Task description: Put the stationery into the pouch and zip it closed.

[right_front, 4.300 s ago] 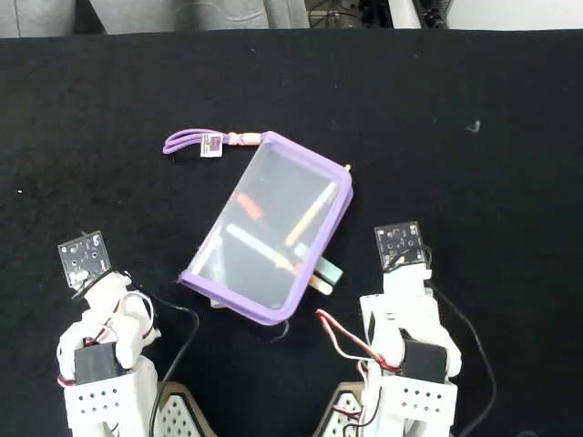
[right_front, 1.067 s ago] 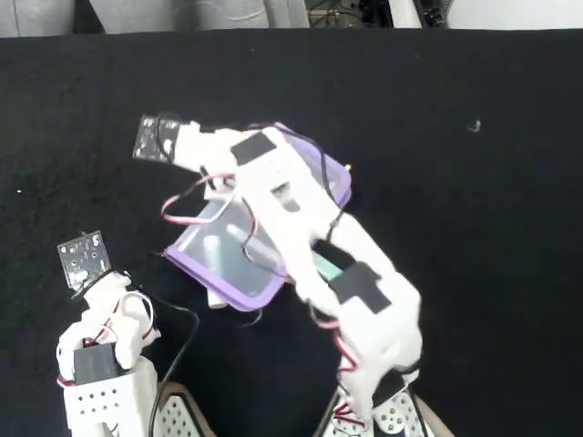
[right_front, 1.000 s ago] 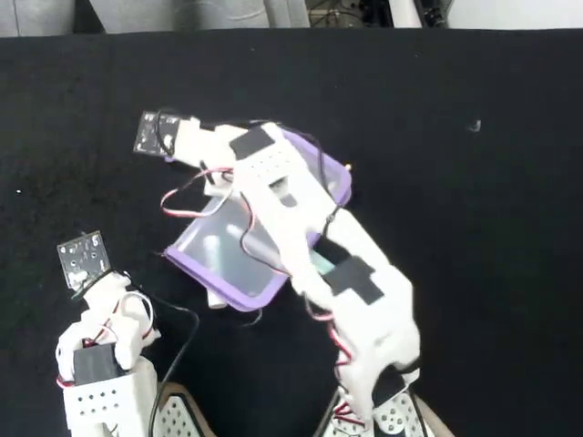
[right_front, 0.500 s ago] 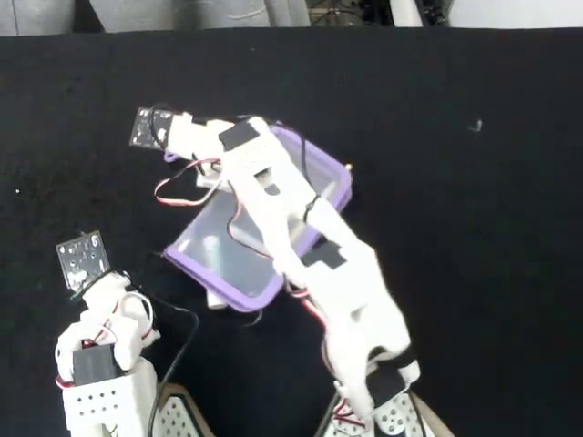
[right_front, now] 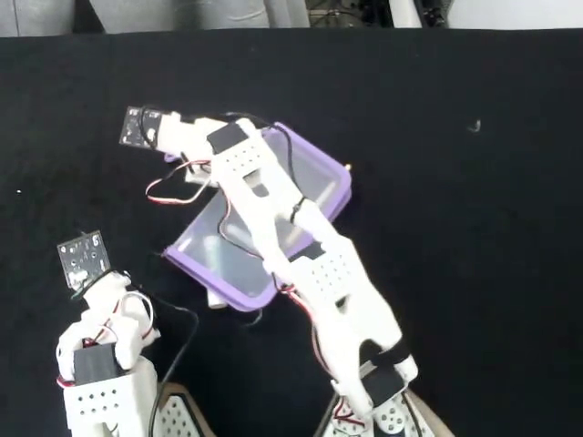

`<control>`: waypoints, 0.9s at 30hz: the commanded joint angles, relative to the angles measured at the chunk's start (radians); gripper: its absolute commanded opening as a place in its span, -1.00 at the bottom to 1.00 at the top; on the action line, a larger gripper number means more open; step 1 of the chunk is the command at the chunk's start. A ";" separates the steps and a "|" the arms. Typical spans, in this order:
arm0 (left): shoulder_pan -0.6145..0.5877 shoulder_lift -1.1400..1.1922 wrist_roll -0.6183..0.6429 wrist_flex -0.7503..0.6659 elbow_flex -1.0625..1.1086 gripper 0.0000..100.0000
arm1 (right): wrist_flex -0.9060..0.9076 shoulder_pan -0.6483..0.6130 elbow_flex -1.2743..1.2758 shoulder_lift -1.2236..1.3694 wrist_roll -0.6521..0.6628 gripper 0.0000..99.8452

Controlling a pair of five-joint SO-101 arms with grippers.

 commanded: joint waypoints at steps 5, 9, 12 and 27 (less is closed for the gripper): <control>-0.001 -0.002 -0.002 -0.012 0.022 -0.94 | -0.037 -0.002 -0.229 0.097 0.009 -0.52; -0.002 -0.002 -0.002 -0.012 0.022 -0.94 | 0.041 0.000 -0.321 0.139 0.009 -0.52; -0.001 -0.002 -0.002 -0.012 0.022 -0.94 | 0.057 0.002 -0.375 0.176 0.009 -0.52; -0.001 -0.002 -0.002 -0.012 0.022 -0.94 | 0.138 0.031 -0.420 0.213 0.173 -0.81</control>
